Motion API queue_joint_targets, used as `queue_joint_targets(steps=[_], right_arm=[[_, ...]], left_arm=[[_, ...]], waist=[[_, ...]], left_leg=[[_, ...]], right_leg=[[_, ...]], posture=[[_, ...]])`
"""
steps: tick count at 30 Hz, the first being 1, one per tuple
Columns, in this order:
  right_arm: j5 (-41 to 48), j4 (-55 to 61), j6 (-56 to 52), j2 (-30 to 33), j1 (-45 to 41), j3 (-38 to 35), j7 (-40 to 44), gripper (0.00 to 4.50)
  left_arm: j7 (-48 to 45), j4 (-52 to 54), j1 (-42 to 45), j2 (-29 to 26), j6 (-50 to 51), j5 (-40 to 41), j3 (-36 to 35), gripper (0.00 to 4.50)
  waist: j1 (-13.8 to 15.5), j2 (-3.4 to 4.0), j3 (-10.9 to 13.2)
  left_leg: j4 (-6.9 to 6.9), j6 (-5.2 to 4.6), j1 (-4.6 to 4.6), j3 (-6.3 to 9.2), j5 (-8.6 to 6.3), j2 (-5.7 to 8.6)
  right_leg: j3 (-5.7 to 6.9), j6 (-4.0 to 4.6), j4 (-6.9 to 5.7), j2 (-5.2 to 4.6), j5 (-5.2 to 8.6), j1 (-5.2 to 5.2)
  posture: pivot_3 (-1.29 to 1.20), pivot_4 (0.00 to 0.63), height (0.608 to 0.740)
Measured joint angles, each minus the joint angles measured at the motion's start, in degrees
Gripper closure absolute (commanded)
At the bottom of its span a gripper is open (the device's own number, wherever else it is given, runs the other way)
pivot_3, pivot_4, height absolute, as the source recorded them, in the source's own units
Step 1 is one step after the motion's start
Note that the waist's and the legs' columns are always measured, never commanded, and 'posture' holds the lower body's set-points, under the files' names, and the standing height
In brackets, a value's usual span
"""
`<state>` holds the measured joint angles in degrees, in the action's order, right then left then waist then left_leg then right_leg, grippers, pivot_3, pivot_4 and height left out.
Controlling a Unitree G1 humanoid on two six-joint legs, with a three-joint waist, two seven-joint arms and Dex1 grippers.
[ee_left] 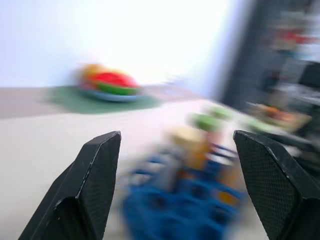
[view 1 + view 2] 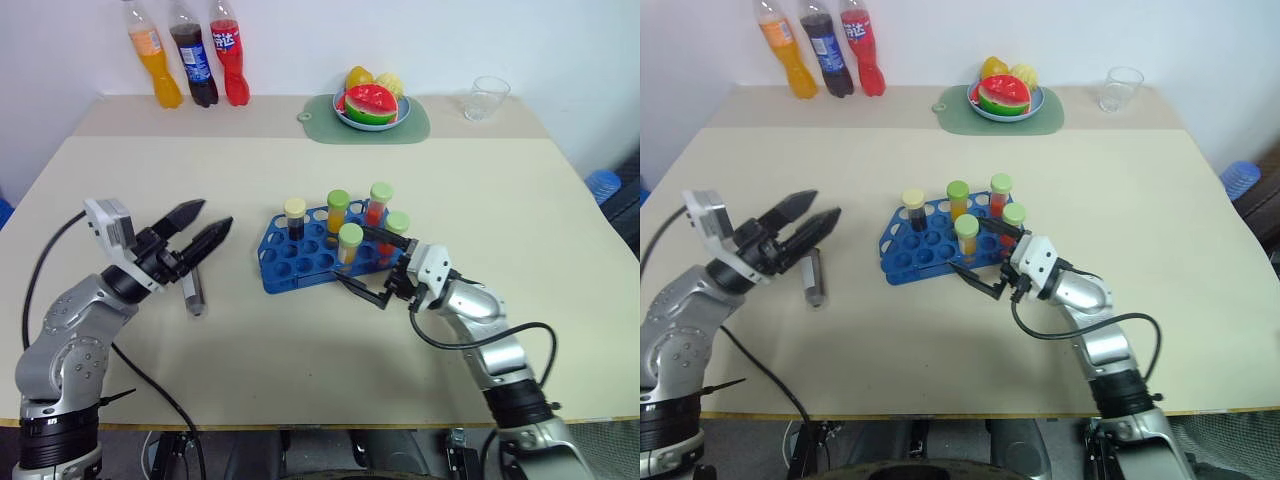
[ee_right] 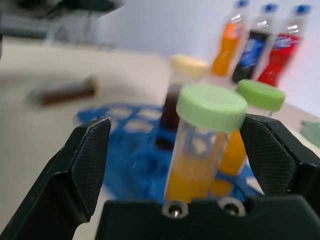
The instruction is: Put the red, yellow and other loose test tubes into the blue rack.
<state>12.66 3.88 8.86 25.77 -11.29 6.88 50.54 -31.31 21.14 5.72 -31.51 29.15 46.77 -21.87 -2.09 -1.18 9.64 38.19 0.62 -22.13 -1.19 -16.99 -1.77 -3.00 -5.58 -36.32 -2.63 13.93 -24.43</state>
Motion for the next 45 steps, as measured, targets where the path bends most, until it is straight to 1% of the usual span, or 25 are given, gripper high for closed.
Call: queue_joint_targets(steps=[3,5,7,9,12,14,15,17,20,23,27,30,36,39,41,42,43,44,45], right_arm=[[1.68,1.73,-3.20,6.14,4.10,-0.87,3.79,0.11],[3.94,2.53,-5.25,9.37,5.81,-2.30,6.40,0.11],[7.05,4.57,-7.56,12.22,5.81,-3.71,9.20,0.11],[10.03,7.25,-9.78,14.09,4.08,-4.92,11.52,0.11],[12.74,9.42,-12.52,14.67,-0.64,-5.06,13.49,0.11],[13.65,10.29,-13.85,14.53,-3.03,-4.87,14.14,0.11],[13.96,10.28,-14.38,13.80,-4.14,-4.62,14.38,0.11],[14.77,10.34,-14.87,11.74,-6.02,-3.13,14.86,0.11],[14.59,10.27,-15.24,11.02,-6.28,-1.23,15.54,0.11],[14.48,10.16,-15.20,10.89,-6.28,-1.04,15.66,0.11],[13.38,9.23,-14.54,10.42,-6.26,-1.05,15.46,0.11],[13.07,8.78,-14.00,9.65,-6.16,-1.06,15.12,0.11],[12.34,8.09,-13.55,9.27,-5.89,-1.14,15.04,0.11],[12.24,8.09,-13.55,9.28,-5.80,-1.16,15.01,0.00],[12.24,8.09,-13.56,9.30,-5.55,-1.27,14.93,0.00],[12.24,8.10,-13.57,9.30,-5.49,-1.34,14.87,0.00],[12.24,8.11,-13.58,9.30,-5.46,-1.41,14.75,0.00],[12.24,8.11,-13.58,9.31,-5.38,-1.52,14.61,0.00],[12.24,8.11,-13.59,9.31,-5.30,-1.54,14.50,0.00]], left_arm=[[12.39,3.72,-0.29,-0.32,8.82,1.87,-1.77,0.78],[23.55,4.80,1.98,-1.14,18.50,6.59,-3.49,0.78],[36.09,3.56,6.37,-4.56,29.78,15.82,-4.77,0.78],[47.78,0.80,10.96,-8.27,36.63,28.00,-4.97,0.78],[62.37,-4.45,15.36,-13.60,37.56,45.42,-2.04,0.78],[69.38,-7.25,16.33,-18.30,36.77,54.92,1.77,0.78],[72.88,-8.81,16.82,-19.99,35.90,59.00,3.54,0.78],[77.24,-11.42,17.64,-21.21,34.94,63.30,6.50,0.78],[81.11,-14.55,17.73,-21.94,35.35,65.23,9.92,0.78],[84.00,-16.89,18.48,-21.91,35.83,65.28,10.84,0.78],[89.39,-19.02,21.24,-19.41,36.48,65.36,10.81,0.78],[95.90,-21.20,22.93,-14.34,36.55,65.49,10.56,0.78],[110.94,-25.49,25.65,-1.65,35.39,65.76,8.12,0.78],[118.19,-25.60,26.77,2.74,33.72,65.78,6.23,1.63],[120.18,-25.55,26.86,4.32,33.14,65.79,5.26,2.54],[120.36,-25.56,26.97,4.62,33.00,65.80,5.16,3.07],[120.47,-25.60,27.34,4.69,32.86,65.80,5.15,3.50],[120.55,-25.67,27.82,4.71,32.78,65.80,5.10,3.68],[120.58,-25.67,28.32,4.71,32.77,65.81,4.97,3.69]], waist=[[0.08,-0.02,0.01],[0.13,-0.04,0.03],[0.20,-0.09,0.06],[0.05,-0.09,0.06],[-0.26,-0.11,0.07],[-0.27,-0.09,0.06],[-0.18,-0.09,0.06],[-0.02,-0.08,0.07],[0.62,-0.08,0.07],[1.40,-0.08,0.07],[1.83,-0.09,0.06],[1.79,-0.10,0.06],[1.67,-0.12,0.05],[1.64,-0.13,0.05],[1.52,-0.13,0.05],[1.53,-0.13,0.05],[1.55,-0.13,0.05],[1.57,-0.13,0.05],[1.57,-0.13,0.05]], left_leg=[[0.01,0.00,0.00,0.00,0.00,0.00],[0.05,0.00,0.03,0.02,0.00,0.02],[0.09,0.00,0.06,0.11,0.01,0.00],[0.08,0.00,0.14,0.11,0.00,-0.01],[0.03,0.01,0.21,0.12,0.00,-0.04],[-0.03,0.02,0.23,0.12,0.00,-0.03],[-0.04,0.05,0.25,0.11,0.02,-0.03],[-0.06,0.21,0.25,0.09,0.11,0.02],[-0.06,0.37,0.22,0.03,0.20,0.17],[-0.06,0.53,0.18,-0.08,0.29,0.22],[-0.06,0.64,0.13,-0.05,0.36,0.30],[-0.06,0.68,0.12,-0.02,0.38,0.30],[-0.05,0.77,0.09,0.03,0.44,0.31],[-0.05,1.08,0.09,0.03,0.61,0.32],[-0.06,1.09,0.09,0.05,0.62,0.33],[-0.06,1.10,0.09,0.05,0.62,0.33],[-0.06,1.11,0.08,0.06,0.63,0.33],[-0.06,1.11,0.08,0.06,0.63,0.35],[-0.06,1.12,0.08,0.06,0.63,0.36]], right_leg=[[0.00,0.00,0.00,0.01,0.00,0.01],[0.00,0.00,-0.04,0.01,0.00,0.03],[0.01,0.00,-0.09,0.04,0.00,0.06],[0.00,-0.01,-0.14,0.03,0.00,0.10],[-0.01,0.00,-0.20,0.02,0.00,0.10],[-0.01,0.01,-0.18,0.00,0.01,0.10],[-0.01,0.02,-0.18,-0.01,0.01,0.10],[-0.01,0.02,-0.18,-0.03,0.01,0.10],[-0.01,0.02,-0.15,-0.04,0.01,0.10],[0.01,0.03,-0.10,-0.03,0.01,0.10],[0.01,0.05,-0.01,-0.06,0.02,0.14],[0.02,0.03,-0.02,-0.06,0.01,0.15],[0.04,-0.01,-0.03,-0.06,-0.03,0.14],[0.04,-0.05,-0.02,-0.07,-0.05,0.14],[0.05,-0.05,-0.02,-0.05,-0.05,0.14],[0.05,-0.05,-0.02,-0.04,-0.05,0.14],[0.05,-0.05,-0.02,-0.03,-0.05,0.14],[0.05,-0.04,-0.02,-0.03,-0.05,0.14],[0.05,-0.04,-0.01,-0.04,-0.05,0.14]], posture=[[0.00,0.150,0.740],[0.00,0.150,0.740],[0.00,0.150,0.740],[0.00,0.150,0.740],[0.00,0.150,0.740],[0.00,0.150,0.740],[0.00,0.150,0.740],[0.00,0.150,0.740],[0.00,0.150,0.740],[0.00,0.150,0.740],[0.00,0.150,0.740],[0.00,0.150,0.740],[0.00,0.150,0.740],[0.00,0.150,0.740],[0.00,0.150,0.740],[0.00,0.150,0.740],[0.00,0.150,0.740],[0.00,0.150,0.740],[0.00,0.150,0.740]])
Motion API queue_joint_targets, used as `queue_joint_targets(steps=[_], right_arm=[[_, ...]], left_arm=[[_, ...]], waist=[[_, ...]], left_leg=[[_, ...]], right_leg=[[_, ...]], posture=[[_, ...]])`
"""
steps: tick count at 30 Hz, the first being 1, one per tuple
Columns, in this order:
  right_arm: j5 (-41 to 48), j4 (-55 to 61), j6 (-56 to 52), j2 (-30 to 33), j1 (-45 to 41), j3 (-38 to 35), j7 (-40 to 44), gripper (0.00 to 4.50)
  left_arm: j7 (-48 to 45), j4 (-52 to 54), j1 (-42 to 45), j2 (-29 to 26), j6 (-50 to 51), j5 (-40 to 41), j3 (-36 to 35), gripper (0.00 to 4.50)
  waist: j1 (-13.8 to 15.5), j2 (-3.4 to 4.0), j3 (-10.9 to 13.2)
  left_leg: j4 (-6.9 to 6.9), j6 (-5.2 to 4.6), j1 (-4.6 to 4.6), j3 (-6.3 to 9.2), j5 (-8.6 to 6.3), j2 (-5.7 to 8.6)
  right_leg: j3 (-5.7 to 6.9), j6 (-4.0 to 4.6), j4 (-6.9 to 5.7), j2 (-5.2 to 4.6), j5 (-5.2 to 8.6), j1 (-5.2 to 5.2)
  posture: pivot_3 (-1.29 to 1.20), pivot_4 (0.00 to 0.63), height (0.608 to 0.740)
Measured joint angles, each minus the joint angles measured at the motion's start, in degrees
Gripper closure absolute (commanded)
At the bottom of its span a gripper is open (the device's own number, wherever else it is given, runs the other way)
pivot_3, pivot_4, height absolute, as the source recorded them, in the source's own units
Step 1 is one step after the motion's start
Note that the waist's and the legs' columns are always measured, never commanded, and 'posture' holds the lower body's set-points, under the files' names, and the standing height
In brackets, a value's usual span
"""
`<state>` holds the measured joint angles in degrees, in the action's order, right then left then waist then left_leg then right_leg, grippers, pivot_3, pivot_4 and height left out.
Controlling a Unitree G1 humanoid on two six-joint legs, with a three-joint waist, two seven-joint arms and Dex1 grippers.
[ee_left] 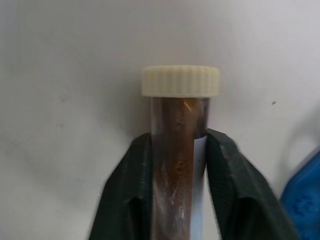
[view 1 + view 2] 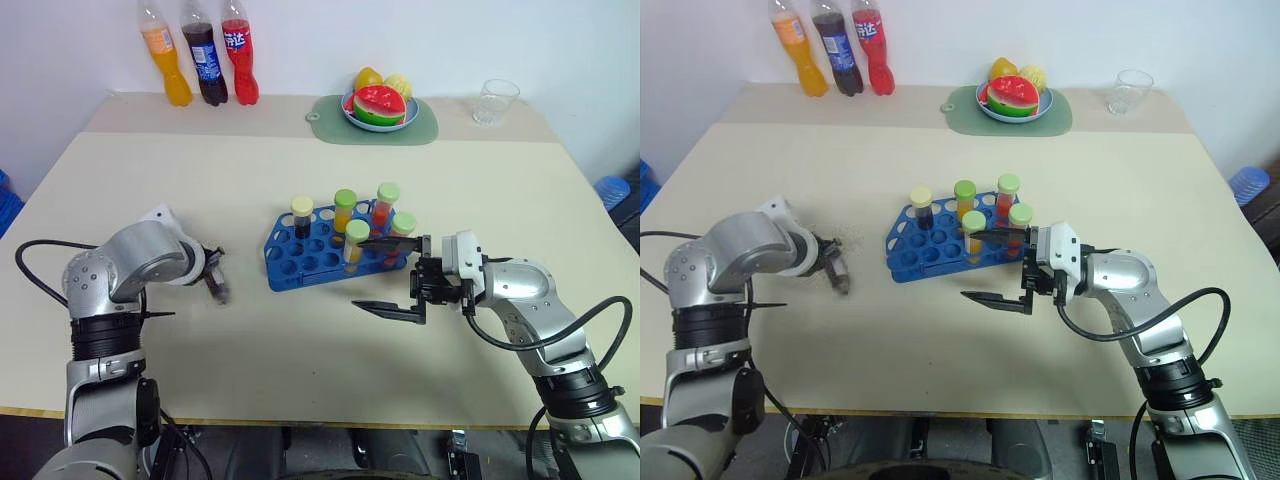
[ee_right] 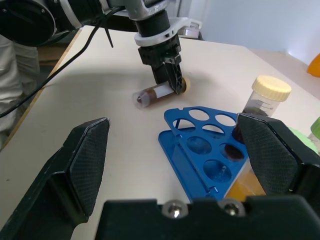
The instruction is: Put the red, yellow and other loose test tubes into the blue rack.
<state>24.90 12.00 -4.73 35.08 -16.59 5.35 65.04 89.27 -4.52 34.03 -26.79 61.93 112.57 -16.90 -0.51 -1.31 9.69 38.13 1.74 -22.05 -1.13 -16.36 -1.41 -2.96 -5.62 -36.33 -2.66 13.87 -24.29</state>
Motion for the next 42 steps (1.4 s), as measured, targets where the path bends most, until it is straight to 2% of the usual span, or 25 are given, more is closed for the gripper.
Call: queue_joint_targets(steps=[4,7,10,12,15,18,21,24,27,31,37,42], right_arm=[[-0.07,0.00,0.00,0.00,0.19,-0.05,-0.27,0.00],[-0.37,-0.03,0.00,-0.01,0.30,-0.09,-0.69,0.00],[-0.58,-0.08,-0.03,0.03,0.61,-0.44,-1.20,0.00],[-0.59,-0.10,-0.19,0.01,0.67,-0.88,-1.76,0.00],[-0.99,-0.02,-0.27,0.03,1.44,-1.89,-2.87,0.00],[-1.32,0.02,-0.35,0.08,2.79,-2.18,-4.19,0.00],[-2.10,0.19,-0.26,-0.02,4.58,-2.51,-6.17,0.00],[-3.90,0.27,0.08,-0.02,7.97,-2.91,-8.55,0.00],[-4.96,0.75,-1.06,-0.15,12.52,-4.41,-12.44,0.00],[-5.74,4.58,-3.41,-0.15,19.32,-7.07,-17.04,0.00],[-6.07,9.94,-4.99,-0.29,25.44,-10.38,-21.66,0.00],[-6.09,13.41,-6.17,-0.81,28.61,-11.25,-24.65,0.00]], left_arm=[[-0.70,0.11,0.12,0.39,0.73,-0.05,-0.83,3.69],[-10.58,3.56,0.05,-2.70,3.84,-0.10,-0.76,3.69],[-28.96,10.70,0.27,-11.01,7.92,-1.38,-0.72,3.69],[-49.41,18.39,-1.29,-11.31,6.88,-7.54,-3.20,3.69],[-78.11,27.73,-7.73,-14.88,1.23,-22.36,-2.34,3.69],[-96.32,29.24,-11.75,-17.53,-7.20,-37.10,2.06,3.69],[-111.32,28.59,-13.68,-14.19,-20.57,-49.87,5.68,3.69],[-128.37,21.50,-13.53,-12.52,-34.97,-61.20,10.10,3.69],[-143.35,11.14,-11.20,-7.86,-43.35,-64.75,12.27,3.69],[-154.25,-0.25,-5.00,-3.38,-47.08,-67.39,14.17,3.69],[-162.24,-12.65,1.66,1.20,-51.46,-73.50,16.36,3.69],[-168.02,-20.34,2.83,3.49,-56.85,-79.43,18.48,3.69]], waist=[[0.00,0.00,0.00],[-0.11,-0.02,0.01],[-0.30,0.02,0.00],[-0.13,0.07,-0.01],[-0.22,0.07,-0.01],[-0.20,0.06,-0.01],[0.06,0.05,-0.01],[-0.06,0.05,-0.01],[-0.04,0.04,0.00],[0.05,0.03,0.00],[-0.51,0.03,0.00],[-0.21,0.03,0.00]], left_leg=[[0.00,0.00,-0.01,0.02,0.00,0.01],[-0.01,0.06,-0.05,0.04,0.04,0.02],[-0.08,0.07,-0.04,0.01,0.04,0.02],[-0.11,0.09,-0.08,-0.04,0.05,0.05],[-0.13,0.09,-0.07,-0.07,0.05,0.06],[-0.13,-0.12,-0.08,-0.06,-0.06,0.04],[-0.08,-0.15,-0.18,-0.06,-0.07,0.05],[-0.07,-0.20,-0.21,-0.06,-0.10,0.05],[0.01,-0.32,-0.26,-0.07,-0.16,0.04],[0.09,-0.50,-0.28,-0.04,-0.25,0.03],[0.11,-0.58,-0.25,-0.06,-0.30,0.01],[0.11,-0.62,-0.26,-0.04,-0.33,-0.01]], right_leg=[[0.00,0.00,0.00,0.00,0.00,0.00],[0.03,0.00,0.02,0.02,0.00,-0.01],[0.03,0.02,0.04,0.04,0.01,-0.03],[0.03,0.10,0.11,0.02,0.06,-0.03],[0.01,0.23,0.19,0.03,0.13,-0.03],[-0.01,0.26,0.21,0.04,0.15,-0.03],[-0.01,0.27,0.29,0.01,0.16,-0.03],[-0.01,0.27,0.31,0.02,0.15,-0.05],[-0.01,0.26,0.29,0.02,0.15,-0.05],[-0.01,0.09,0.26,0.04,0.08,-0.05],[-0.04,0.02,0.24,0.08,0.04,-0.05],[-0.03,0.00,0.24,0.11,0.05,-0.05]], posture=[[0.00,0.150,0.740],[0.00,0.150,0.740],[0.00,0.150,0.740],[0.00,0.150,0.740],[0.00,0.150,0.740],[0.00,0.150,0.740],[0.00,0.150,0.740],[0.00,0.150,0.740],[0.00,0.150,0.740],[0.00,0.150,0.740],[0.00,0.150,0.740],[0.00,0.150,0.740]])
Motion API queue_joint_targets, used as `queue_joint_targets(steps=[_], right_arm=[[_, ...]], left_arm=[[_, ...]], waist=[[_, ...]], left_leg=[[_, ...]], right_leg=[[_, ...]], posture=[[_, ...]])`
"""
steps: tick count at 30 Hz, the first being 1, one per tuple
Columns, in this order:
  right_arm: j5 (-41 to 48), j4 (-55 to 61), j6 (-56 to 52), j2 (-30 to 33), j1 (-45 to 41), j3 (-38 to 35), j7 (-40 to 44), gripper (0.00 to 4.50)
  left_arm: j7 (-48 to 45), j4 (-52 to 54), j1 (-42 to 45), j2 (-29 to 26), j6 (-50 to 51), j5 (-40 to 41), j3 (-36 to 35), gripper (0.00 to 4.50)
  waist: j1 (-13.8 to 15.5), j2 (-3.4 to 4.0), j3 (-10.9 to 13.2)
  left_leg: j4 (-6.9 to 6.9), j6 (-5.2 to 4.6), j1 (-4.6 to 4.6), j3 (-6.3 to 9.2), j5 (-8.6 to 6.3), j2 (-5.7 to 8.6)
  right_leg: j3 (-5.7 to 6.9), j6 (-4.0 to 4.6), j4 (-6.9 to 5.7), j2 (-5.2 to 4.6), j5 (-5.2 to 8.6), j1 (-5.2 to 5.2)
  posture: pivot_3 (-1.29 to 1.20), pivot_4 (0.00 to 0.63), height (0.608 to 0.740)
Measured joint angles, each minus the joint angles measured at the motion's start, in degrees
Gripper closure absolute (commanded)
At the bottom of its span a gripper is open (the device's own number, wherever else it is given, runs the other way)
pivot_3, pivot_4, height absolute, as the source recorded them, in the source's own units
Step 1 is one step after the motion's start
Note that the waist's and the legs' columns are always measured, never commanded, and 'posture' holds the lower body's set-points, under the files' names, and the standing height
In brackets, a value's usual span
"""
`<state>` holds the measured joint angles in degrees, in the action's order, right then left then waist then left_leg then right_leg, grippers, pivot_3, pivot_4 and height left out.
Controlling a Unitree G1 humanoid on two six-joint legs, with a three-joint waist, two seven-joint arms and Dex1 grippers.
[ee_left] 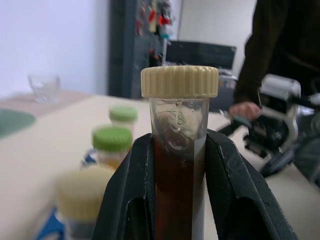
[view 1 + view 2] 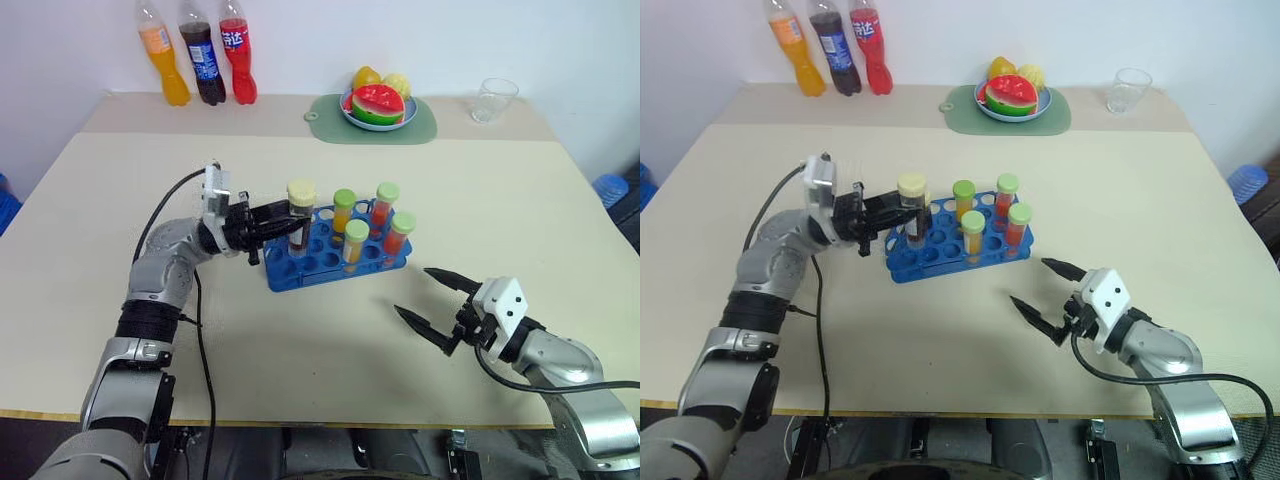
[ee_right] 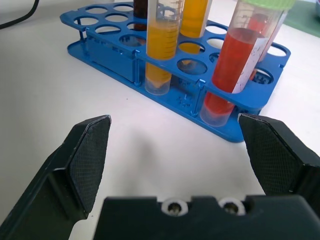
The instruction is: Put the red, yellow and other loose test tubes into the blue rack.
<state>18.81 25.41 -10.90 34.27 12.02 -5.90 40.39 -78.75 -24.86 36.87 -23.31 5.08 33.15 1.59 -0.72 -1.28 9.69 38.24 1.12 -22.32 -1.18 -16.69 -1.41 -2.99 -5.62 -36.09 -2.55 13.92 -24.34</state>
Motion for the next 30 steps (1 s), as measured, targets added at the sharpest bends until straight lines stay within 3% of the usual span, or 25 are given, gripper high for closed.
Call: queue_joint_targets(steps=[8,20,27,30], right_arm=[[-0.10,2.11,0.00,-0.54,2.50,-0.21,-2.27,0.00],[-0.11,1.21,0.92,-0.50,0.99,-0.21,-1.42,0.00],[-0.22,-0.03,1.54,-0.48,0.35,-0.10,-0.20,0.00],[-0.41,-0.41,1.78,-0.48,0.27,-0.09,0.08,0.00]], left_arm=[[-3.35,-4.29,1.07,3.32,-7.52,-5.04,0.95,3.69],[1.26,-5.01,-0.78,5.47,-10.59,-9.97,1.58,3.69],[6.56,-0.37,-3.83,5.91,-6.71,-9.48,0.87,0.23],[10.33,4.76,-5.66,5.23,-7.15,-10.52,0.30,0.23]], waist=[[0.04,0.00,-0.02],[0.23,0.01,-0.04],[0.09,0.00,-0.03],[-0.02,0.00,-0.03]], left_leg=[[0.01,-0.01,0.01,0.01,0.00,0.00],[0.03,-0.02,0.02,0.02,-0.01,0.01],[0.03,-0.03,0.02,0.04,-0.01,0.00],[0.03,-0.03,0.03,0.03,-0.01,-0.03]], right_leg=[[0.00,0.00,-0.01,-0.01,0.00,0.01],[0.00,0.00,-0.02,-0.02,0.00,0.03],[0.00,-0.02,-0.03,-0.02,-0.01,0.03],[0.00,-0.03,-0.05,0.00,-0.01,0.03]], posture=[[0.00,0.150,0.740],[0.00,0.150,0.740],[0.00,0.150,0.740],[0.00,0.150,0.740]])
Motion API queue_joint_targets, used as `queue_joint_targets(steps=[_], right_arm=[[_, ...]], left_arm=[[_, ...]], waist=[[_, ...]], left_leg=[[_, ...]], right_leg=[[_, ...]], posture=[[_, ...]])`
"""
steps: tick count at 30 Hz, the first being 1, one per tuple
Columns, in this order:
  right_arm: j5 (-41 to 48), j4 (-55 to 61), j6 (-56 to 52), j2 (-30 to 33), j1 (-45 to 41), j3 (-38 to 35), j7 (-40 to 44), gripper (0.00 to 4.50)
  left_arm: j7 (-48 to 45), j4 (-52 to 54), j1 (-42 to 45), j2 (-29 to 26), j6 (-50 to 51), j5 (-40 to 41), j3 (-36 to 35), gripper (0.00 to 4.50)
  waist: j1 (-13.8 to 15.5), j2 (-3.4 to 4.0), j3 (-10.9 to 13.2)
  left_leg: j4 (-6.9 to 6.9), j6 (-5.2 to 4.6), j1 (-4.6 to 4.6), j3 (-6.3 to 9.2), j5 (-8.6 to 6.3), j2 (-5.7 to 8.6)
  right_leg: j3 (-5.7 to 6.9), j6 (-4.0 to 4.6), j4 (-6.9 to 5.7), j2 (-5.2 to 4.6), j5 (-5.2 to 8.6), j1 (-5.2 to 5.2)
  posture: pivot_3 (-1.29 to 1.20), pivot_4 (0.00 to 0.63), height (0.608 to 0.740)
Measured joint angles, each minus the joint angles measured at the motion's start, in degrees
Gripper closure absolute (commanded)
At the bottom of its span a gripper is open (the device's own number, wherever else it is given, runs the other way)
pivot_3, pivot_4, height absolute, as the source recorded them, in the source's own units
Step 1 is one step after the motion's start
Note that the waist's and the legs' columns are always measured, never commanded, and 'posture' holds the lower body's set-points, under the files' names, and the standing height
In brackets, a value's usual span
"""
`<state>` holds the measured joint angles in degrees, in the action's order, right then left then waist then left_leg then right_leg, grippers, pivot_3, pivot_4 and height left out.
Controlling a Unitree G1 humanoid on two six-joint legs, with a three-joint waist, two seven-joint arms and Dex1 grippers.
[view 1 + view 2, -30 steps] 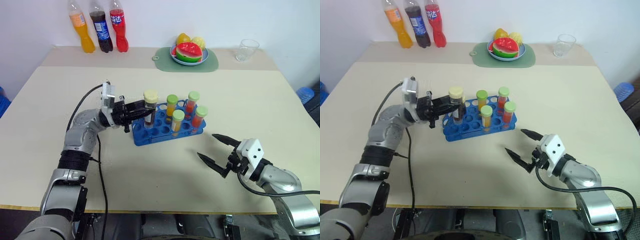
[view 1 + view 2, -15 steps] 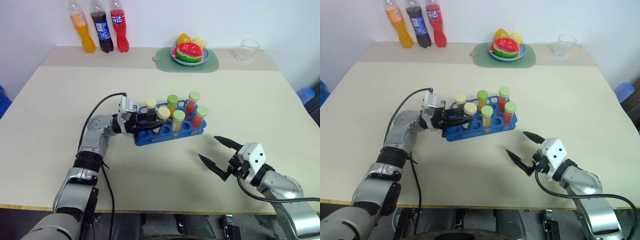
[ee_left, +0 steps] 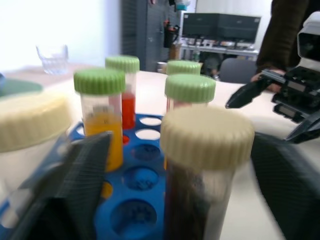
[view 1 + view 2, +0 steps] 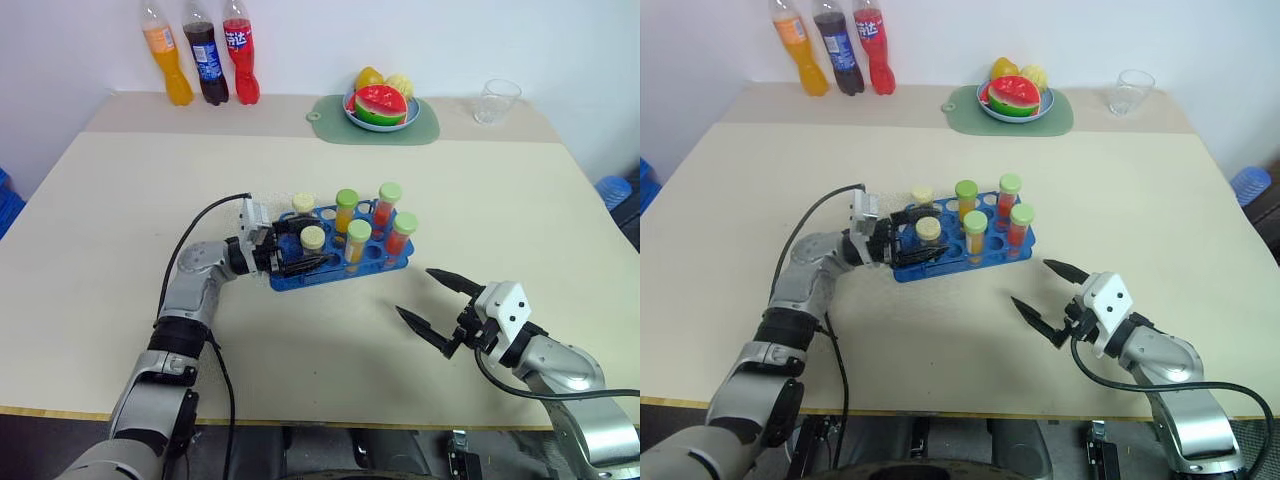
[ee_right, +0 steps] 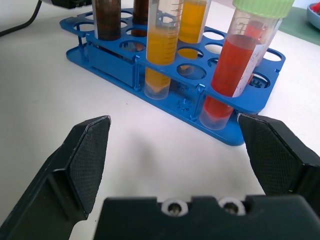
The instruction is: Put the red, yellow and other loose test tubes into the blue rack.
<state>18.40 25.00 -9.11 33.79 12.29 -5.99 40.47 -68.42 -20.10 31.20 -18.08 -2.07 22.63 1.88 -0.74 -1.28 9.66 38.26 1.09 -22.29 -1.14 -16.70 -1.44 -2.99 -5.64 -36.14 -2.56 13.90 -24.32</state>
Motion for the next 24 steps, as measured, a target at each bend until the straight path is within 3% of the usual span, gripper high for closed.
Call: queue_joint_targets(steps=[6,14,24], right_arm=[[-0.01,-2.44,-1.37,-1.42,-2.54,-1.57,-3.41,0.00],[0.54,-5.15,-1.85,-0.59,-2.10,-8.16,-4.48,0.00],[2.74,-5.27,-5.20,1.34,-1.25,-10.68,-2.09,0.00]], left_arm=[[10.02,9.63,-7.16,-4.02,1.79,-0.93,-4.24,0.23],[14.90,17.83,-22.74,-10.92,-1.26,-0.84,-12.59,0.23],[20.05,28.69,-35.40,-13.58,5.71,1.91,-16.74,0.23]], waist=[[-0.13,0.02,-0.01],[0.09,0.03,-0.01],[-0.04,0.04,-0.02]], left_leg=[[-0.02,0.00,0.07,-0.03,0.00,-0.07],[-0.04,-0.01,0.06,-0.07,-0.01,-0.10],[-0.05,-0.01,0.10,-0.10,-0.02,-0.15]], right_leg=[[-0.01,0.00,-0.06,0.00,0.00,0.00],[0.00,0.01,-0.04,-0.05,0.01,0.00],[0.00,0.12,-0.05,-0.03,0.07,0.00]], posture=[[0.00,0.150,0.740],[0.00,0.150,0.740],[0.00,0.150,0.740]])
